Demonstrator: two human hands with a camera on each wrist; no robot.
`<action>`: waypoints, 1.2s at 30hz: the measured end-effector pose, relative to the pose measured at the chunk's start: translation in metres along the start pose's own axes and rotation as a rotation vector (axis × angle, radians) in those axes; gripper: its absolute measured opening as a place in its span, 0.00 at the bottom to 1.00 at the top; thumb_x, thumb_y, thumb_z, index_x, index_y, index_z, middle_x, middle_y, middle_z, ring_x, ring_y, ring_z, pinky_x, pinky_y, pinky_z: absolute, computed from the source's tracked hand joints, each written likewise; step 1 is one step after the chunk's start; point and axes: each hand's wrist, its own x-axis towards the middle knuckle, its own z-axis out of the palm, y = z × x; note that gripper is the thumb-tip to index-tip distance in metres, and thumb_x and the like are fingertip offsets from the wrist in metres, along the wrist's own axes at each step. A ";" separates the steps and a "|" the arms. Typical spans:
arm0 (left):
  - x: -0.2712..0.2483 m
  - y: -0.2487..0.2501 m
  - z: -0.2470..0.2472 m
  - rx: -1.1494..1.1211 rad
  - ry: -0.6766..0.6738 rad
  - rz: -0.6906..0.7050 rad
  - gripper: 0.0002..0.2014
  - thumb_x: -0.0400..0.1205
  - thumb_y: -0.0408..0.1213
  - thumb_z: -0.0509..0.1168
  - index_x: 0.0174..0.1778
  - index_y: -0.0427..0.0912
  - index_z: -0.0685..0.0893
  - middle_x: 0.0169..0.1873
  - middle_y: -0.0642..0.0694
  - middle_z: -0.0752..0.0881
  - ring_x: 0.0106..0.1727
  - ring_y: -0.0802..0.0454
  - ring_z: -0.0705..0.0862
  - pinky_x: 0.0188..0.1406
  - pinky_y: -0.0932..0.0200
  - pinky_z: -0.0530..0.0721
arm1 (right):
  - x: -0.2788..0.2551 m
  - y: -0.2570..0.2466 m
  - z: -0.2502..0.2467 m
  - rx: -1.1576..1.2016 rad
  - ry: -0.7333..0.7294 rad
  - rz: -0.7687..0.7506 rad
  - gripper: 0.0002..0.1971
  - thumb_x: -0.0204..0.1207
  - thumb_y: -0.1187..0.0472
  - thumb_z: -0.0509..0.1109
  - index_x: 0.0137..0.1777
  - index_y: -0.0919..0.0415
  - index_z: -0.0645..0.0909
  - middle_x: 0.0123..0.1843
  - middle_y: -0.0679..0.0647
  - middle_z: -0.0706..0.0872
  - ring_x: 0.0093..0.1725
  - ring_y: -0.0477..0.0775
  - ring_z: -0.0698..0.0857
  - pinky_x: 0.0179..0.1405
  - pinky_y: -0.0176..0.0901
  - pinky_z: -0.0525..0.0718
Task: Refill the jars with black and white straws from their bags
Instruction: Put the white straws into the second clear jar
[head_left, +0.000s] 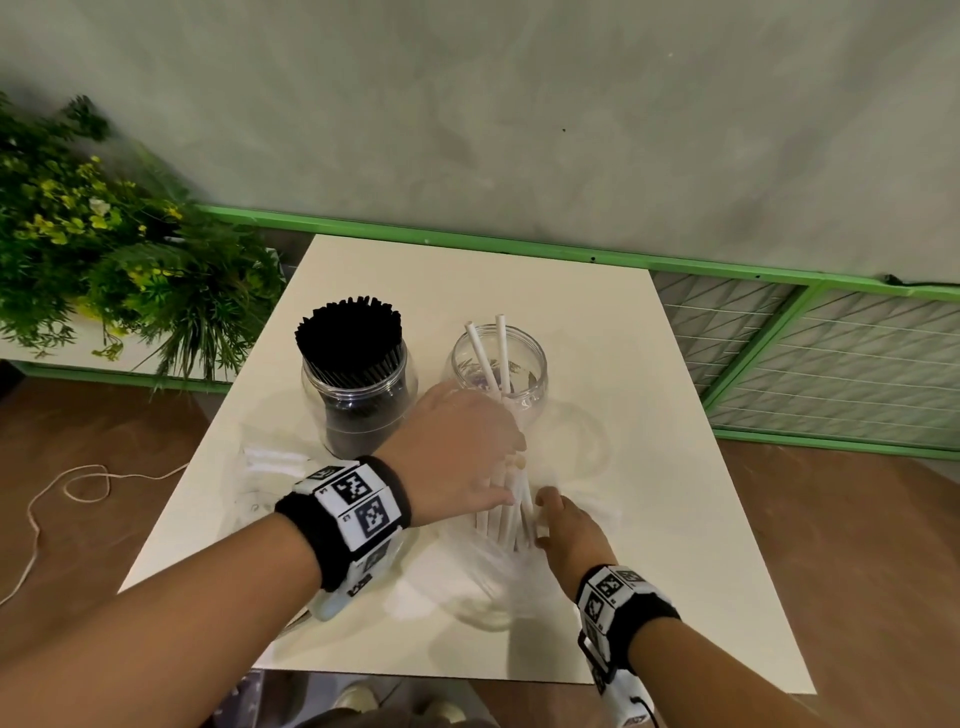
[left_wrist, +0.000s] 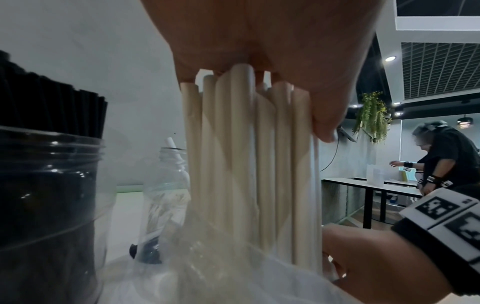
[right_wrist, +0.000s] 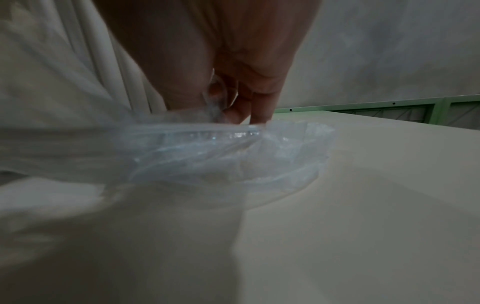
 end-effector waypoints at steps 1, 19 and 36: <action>-0.002 -0.001 0.000 -0.006 0.017 0.005 0.27 0.70 0.66 0.61 0.62 0.59 0.75 0.61 0.58 0.79 0.68 0.53 0.73 0.72 0.40 0.68 | -0.001 0.000 -0.001 0.010 0.000 -0.010 0.24 0.76 0.69 0.65 0.69 0.54 0.65 0.59 0.54 0.82 0.54 0.54 0.81 0.49 0.39 0.79; -0.024 -0.017 0.067 -1.093 -0.075 -0.675 0.49 0.52 0.51 0.86 0.69 0.58 0.70 0.62 0.60 0.83 0.65 0.66 0.79 0.69 0.53 0.78 | -0.009 -0.003 -0.008 0.077 0.001 -0.088 0.24 0.74 0.71 0.62 0.69 0.54 0.65 0.54 0.56 0.82 0.50 0.54 0.82 0.49 0.38 0.84; -0.022 -0.005 0.074 -1.359 -0.084 -0.841 0.41 0.63 0.44 0.83 0.69 0.52 0.69 0.60 0.53 0.83 0.59 0.54 0.84 0.53 0.44 0.87 | -0.016 -0.017 -0.002 0.239 0.054 -0.053 0.57 0.49 0.37 0.84 0.77 0.55 0.63 0.65 0.48 0.69 0.66 0.52 0.71 0.67 0.42 0.72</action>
